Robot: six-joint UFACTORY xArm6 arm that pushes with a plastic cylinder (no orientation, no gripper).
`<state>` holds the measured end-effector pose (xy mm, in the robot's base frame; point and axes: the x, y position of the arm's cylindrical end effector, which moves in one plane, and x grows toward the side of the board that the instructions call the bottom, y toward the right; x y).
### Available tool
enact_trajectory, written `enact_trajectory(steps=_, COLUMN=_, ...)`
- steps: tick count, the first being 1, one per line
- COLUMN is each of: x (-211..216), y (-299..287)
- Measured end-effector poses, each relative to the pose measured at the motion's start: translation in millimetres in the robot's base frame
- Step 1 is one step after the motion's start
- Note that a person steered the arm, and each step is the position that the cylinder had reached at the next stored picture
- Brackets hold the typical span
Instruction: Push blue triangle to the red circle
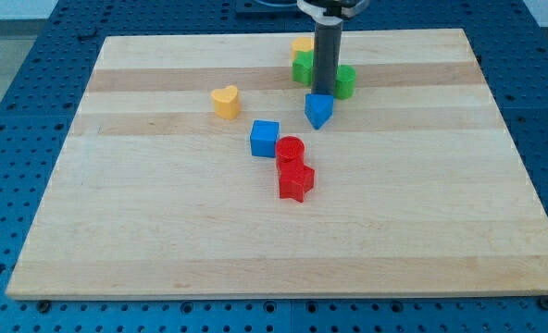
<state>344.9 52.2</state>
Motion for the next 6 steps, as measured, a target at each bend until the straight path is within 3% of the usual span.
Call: enact_trajectory(steps=6, x=93, y=-15)
